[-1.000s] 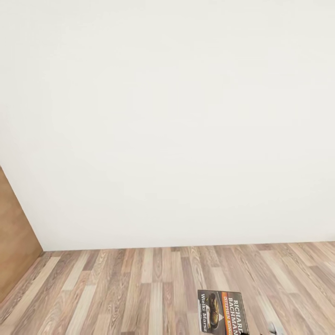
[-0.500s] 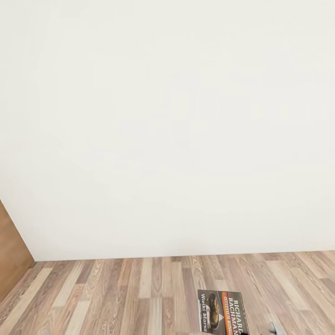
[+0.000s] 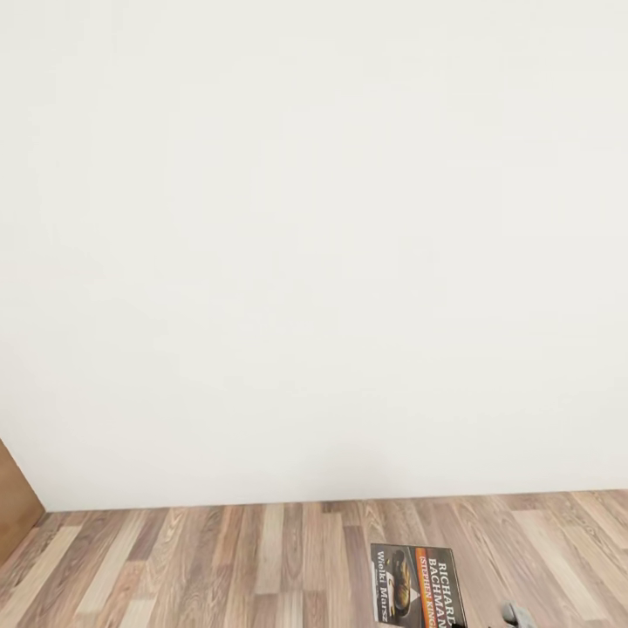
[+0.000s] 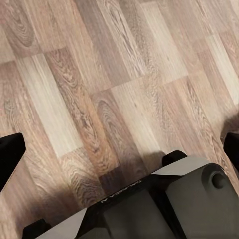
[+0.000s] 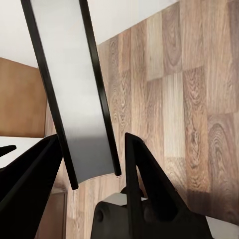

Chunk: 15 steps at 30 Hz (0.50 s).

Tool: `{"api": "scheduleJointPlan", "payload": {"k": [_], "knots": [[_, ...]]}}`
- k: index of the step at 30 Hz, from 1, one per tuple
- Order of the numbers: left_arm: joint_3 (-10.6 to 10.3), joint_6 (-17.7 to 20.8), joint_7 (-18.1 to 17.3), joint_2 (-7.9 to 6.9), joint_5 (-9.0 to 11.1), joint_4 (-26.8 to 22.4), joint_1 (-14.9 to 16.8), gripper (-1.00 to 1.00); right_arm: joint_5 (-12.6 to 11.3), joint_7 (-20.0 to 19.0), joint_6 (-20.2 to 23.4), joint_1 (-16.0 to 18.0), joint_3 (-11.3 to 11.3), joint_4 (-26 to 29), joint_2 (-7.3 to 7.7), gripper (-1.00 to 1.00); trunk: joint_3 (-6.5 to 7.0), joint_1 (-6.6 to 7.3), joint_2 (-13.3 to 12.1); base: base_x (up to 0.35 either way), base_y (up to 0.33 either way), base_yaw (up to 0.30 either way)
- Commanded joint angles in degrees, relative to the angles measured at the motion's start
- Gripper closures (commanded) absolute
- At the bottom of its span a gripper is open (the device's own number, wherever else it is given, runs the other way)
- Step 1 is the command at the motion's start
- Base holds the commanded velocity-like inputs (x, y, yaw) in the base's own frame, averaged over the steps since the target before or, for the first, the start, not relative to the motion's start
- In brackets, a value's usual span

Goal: In the bedroom, move the book from the bed onto either nightstand, and place the two sandals side by side next to the bed.

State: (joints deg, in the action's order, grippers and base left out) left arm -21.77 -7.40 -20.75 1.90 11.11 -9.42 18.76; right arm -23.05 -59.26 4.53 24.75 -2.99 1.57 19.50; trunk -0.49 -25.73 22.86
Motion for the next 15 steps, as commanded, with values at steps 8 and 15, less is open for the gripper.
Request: {"api": "scheduleJointPlan", "payload": {"k": [8,15], "knots": [[-0.5,-0.3,-0.1,0.03,0.6,0.1,0.1,-1.0,-0.6,-0.2,0.5,0.0,0.0,0.1,0.01,1.0,-0.05,-0.06,0.1,0.213,0.0,0.0],[-0.5,-0.3,-0.1,0.03,0.6,0.1,0.1,-1.0,-0.6,-0.2,0.5,0.0,0.0,0.0,0.01,1.0,-0.05,-0.06,0.1,0.04,0.0,0.0]]}}
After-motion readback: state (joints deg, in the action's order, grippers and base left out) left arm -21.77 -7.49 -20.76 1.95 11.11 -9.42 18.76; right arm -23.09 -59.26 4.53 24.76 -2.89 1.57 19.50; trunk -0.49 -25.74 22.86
